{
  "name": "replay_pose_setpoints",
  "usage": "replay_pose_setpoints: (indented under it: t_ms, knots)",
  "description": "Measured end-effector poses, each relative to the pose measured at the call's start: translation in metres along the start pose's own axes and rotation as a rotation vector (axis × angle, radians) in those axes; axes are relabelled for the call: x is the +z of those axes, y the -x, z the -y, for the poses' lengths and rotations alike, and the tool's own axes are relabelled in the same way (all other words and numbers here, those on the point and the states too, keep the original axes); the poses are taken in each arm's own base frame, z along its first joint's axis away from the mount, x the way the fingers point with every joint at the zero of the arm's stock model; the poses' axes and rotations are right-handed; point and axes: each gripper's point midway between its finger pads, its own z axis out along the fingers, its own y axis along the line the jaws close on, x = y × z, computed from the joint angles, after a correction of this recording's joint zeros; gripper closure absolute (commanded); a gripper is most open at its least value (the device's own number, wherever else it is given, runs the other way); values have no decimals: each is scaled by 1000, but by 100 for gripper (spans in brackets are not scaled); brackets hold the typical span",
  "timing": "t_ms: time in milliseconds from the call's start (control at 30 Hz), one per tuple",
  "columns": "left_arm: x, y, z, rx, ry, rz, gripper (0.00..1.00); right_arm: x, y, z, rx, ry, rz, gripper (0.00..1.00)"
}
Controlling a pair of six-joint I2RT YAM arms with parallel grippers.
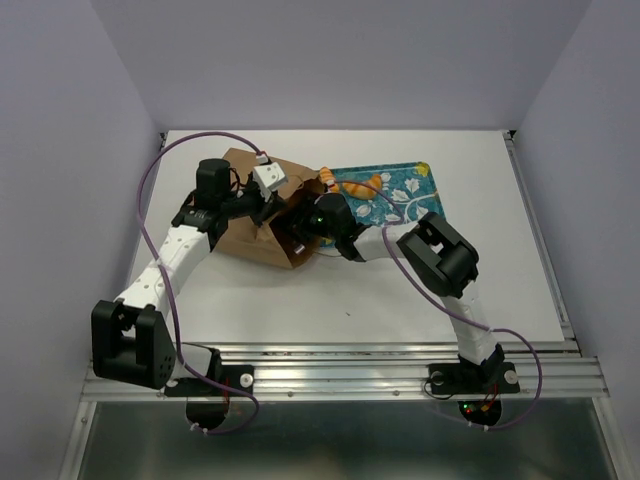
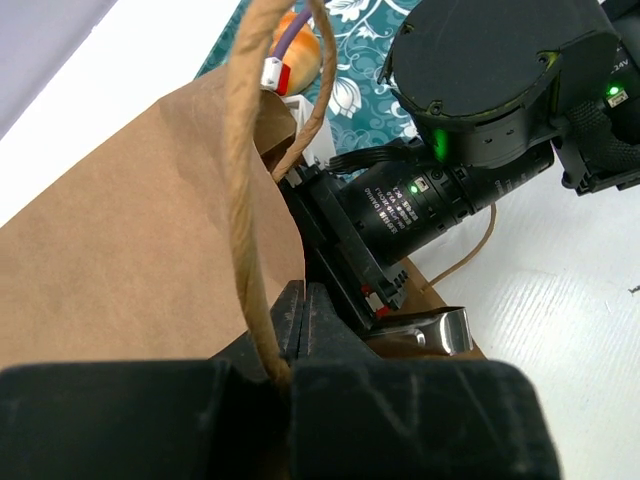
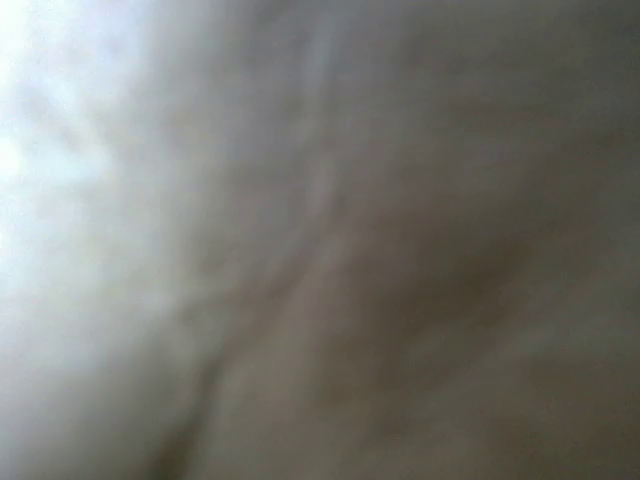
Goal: Take the fake bread out of the paper bag
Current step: Take out the fake bread from the paper bag.
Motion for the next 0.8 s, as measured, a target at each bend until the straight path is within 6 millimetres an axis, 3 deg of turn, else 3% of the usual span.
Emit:
replay_pose_setpoints:
  t_ms: [233,567,800]
  knots:
    - [-7,2,2,3,30,6,100,-14,-1,12,-31,-32,21,99]
    - [-9,13,-4,-3,61,46,100,-58,12,-10,-137,-17,83,99]
    - [-2,7,-18,-75,95,47,100,-73,18,-8,-178,-23,98,99]
